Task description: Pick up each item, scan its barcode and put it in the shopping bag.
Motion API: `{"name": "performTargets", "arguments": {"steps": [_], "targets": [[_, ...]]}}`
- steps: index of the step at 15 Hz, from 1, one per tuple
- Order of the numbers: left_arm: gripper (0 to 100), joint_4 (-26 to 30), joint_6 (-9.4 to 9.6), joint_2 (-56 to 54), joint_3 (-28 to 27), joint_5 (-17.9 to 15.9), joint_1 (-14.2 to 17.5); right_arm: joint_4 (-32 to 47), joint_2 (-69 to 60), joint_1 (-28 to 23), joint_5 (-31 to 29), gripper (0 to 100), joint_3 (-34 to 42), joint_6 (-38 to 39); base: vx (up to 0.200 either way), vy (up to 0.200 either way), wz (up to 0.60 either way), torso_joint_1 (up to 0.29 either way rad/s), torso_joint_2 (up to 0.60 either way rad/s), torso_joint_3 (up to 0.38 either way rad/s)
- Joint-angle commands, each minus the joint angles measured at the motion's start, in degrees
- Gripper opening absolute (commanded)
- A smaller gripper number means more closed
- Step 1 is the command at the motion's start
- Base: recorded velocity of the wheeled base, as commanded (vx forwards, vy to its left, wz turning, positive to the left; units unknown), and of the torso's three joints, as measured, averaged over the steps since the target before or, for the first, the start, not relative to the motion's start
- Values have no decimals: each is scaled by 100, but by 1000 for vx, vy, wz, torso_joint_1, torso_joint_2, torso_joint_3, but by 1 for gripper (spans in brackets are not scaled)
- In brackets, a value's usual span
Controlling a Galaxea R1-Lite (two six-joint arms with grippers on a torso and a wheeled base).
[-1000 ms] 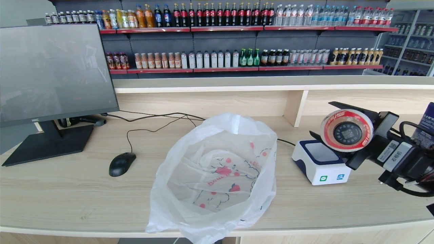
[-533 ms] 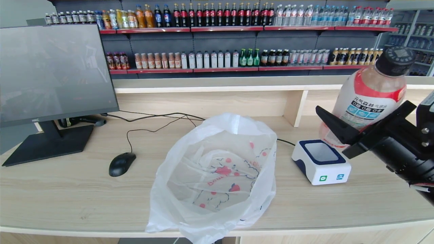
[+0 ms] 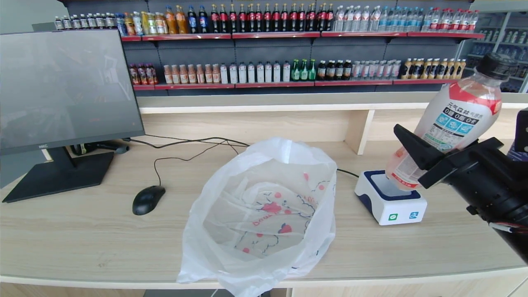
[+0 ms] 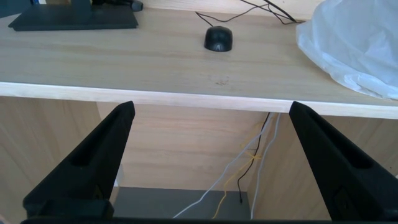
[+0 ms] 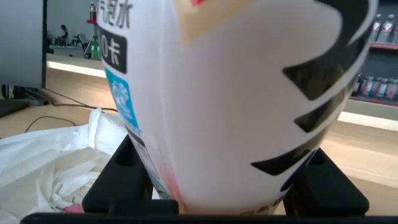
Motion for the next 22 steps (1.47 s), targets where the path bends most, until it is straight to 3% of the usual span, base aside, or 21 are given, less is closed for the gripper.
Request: {"name": "performTargets", "arguments": {"steps": [1,4,7,13,22], "targets": [[100,-1,1,-2,1,-1,0,-1,8,40,6,0,221,22,0,0,0,0,0,0],[100,-1,-8,-2,1,7,0,-1,0,40,6,0,256,75,0,0,0,0,0,0],[100,-1,-8,-2,1,-1,0,-1,-44,40,6,0,142,251,-200,0,0,4,5,1],[100,-1,-16,-2,1,-1,0,-1,-211,-4,6,0,362,277,0,0,0,0,0,0],[100,-1,-25,-2,1,7,0,-1,-167,-39,6,0,388,277,0,200,0,2,5,1]]}}
